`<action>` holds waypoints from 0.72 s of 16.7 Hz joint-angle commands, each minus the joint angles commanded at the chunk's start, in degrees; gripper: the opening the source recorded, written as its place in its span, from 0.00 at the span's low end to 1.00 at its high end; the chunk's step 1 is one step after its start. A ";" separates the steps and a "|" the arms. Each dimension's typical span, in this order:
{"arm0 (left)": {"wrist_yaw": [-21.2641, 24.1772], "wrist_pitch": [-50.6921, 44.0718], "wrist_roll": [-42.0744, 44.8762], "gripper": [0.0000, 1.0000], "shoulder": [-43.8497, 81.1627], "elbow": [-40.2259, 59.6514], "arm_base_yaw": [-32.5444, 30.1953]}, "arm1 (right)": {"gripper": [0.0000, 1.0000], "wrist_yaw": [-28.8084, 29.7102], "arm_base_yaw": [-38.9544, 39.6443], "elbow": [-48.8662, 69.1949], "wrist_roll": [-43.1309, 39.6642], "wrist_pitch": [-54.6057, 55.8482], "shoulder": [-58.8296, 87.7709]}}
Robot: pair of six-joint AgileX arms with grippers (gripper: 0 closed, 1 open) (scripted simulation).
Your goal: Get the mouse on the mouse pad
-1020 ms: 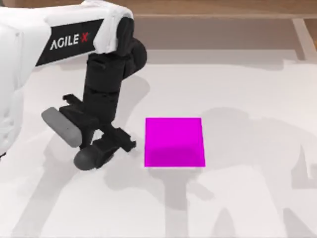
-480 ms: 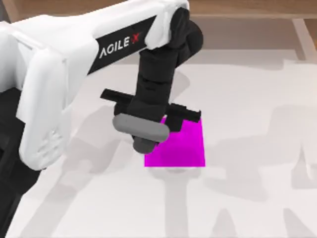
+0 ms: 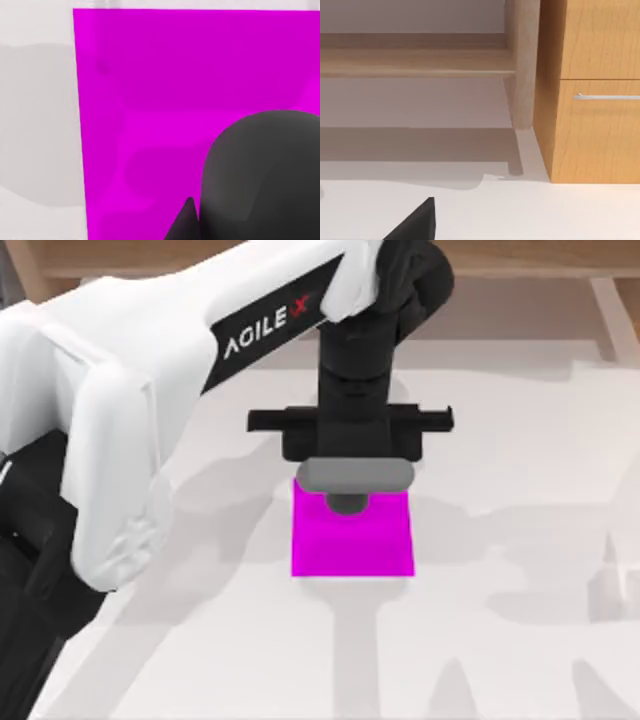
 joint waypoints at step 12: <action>0.38 0.19 -0.26 0.00 0.62 0.69 2.25 | 1.00 0.00 0.00 0.00 0.00 0.00 0.00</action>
